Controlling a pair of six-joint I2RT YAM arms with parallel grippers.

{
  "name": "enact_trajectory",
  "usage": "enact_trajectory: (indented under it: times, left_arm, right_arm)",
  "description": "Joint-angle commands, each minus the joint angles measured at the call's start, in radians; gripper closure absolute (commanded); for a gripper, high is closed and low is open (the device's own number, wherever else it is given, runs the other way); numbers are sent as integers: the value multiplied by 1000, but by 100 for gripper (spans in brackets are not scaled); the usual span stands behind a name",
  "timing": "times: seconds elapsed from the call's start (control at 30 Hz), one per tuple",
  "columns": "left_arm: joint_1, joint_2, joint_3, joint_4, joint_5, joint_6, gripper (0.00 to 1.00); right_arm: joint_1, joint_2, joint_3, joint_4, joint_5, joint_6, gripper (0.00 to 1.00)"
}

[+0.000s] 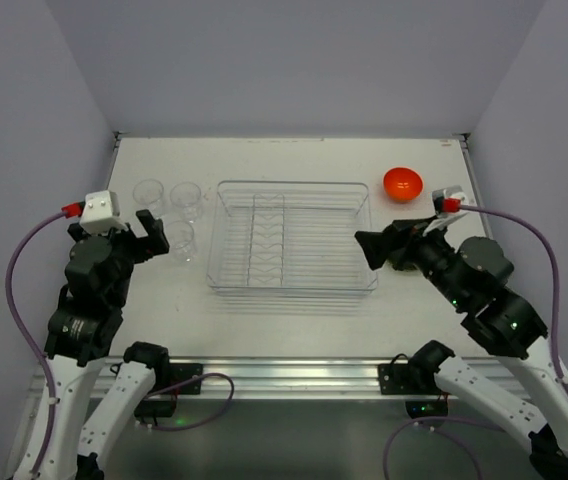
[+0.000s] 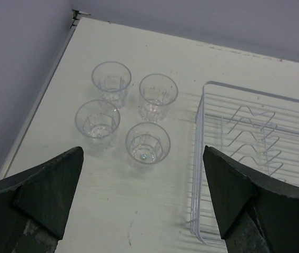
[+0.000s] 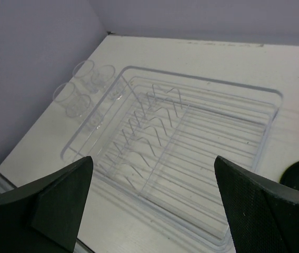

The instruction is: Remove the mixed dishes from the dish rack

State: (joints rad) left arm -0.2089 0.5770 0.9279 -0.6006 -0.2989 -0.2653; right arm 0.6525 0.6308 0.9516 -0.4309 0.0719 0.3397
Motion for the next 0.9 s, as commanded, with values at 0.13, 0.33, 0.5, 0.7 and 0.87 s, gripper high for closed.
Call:
enact_trajectory:
  times: [0.13,0.33,0.5,0.7,0.87]
  left_arm:
    - [3,-98,15,-89,-175,-24,0]
    - [3,-222,8,-131,-192,-25,0]
    - [-3,-292,14,-123,-221,0,0]
    - [-24,-310,17,-123,-213,58,0]
    - [-32,-318,17,-117,-155,78,0]
  right_arm:
    - [-4,-72,59,-210,373,-74,1]
    - [-4,-160,27,-272,463,-56,1]
    - [-4,-226,29,-356,480,-48,1]
    - [-4,-275,53,-439,537,-14,1]
    - [-4,-330,53,-448,562,-34,1]
